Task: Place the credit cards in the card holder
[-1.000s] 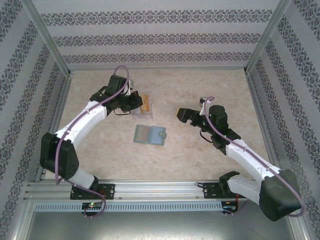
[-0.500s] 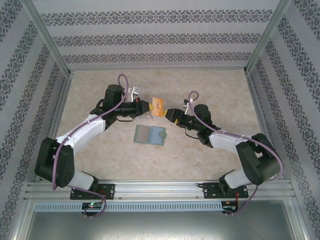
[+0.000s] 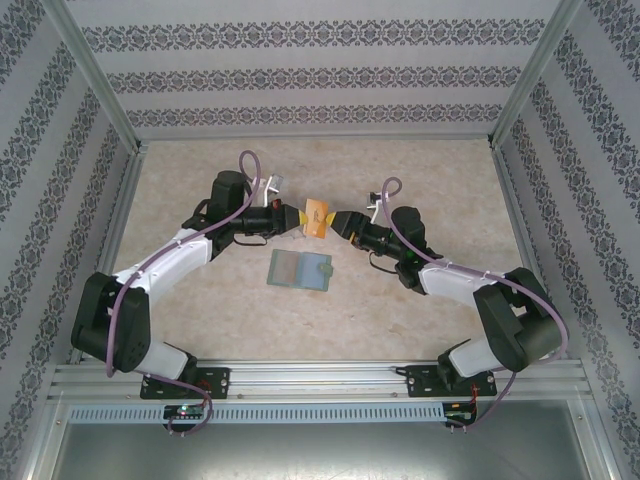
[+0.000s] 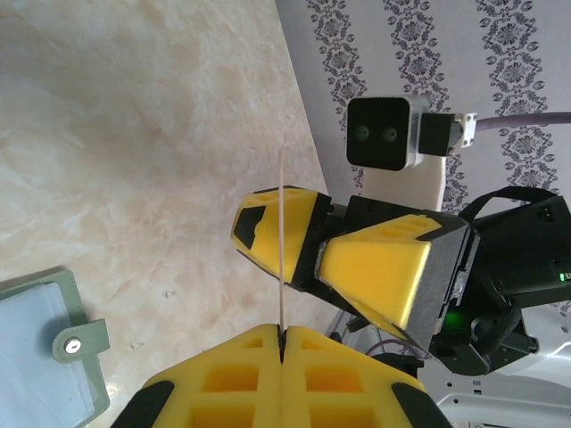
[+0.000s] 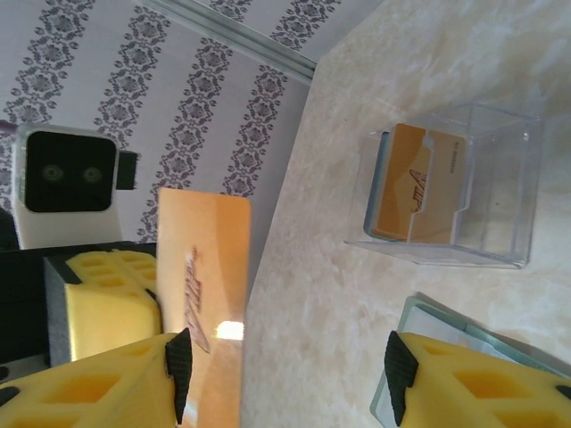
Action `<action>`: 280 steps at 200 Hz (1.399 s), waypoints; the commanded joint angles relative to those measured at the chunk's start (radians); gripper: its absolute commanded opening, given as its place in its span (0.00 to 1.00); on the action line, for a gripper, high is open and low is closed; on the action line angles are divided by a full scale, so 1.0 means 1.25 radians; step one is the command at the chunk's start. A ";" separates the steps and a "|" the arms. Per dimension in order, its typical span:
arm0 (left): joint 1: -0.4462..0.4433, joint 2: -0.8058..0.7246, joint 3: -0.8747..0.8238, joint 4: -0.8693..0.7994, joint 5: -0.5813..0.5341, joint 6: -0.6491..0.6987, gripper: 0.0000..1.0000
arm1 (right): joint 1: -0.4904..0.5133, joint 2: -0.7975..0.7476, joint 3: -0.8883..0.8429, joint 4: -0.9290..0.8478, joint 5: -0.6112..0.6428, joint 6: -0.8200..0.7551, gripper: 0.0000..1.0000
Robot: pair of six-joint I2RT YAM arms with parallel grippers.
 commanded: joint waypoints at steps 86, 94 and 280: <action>-0.016 0.031 0.000 0.059 0.032 -0.027 0.00 | 0.015 0.025 0.023 0.092 -0.039 0.038 0.27; -0.017 0.033 0.001 0.057 0.031 -0.028 0.00 | 0.016 0.028 0.022 0.097 -0.042 0.044 0.27; 0.048 0.019 -0.072 -0.412 -0.470 0.125 0.52 | 0.274 0.176 -0.072 0.055 0.381 0.132 0.00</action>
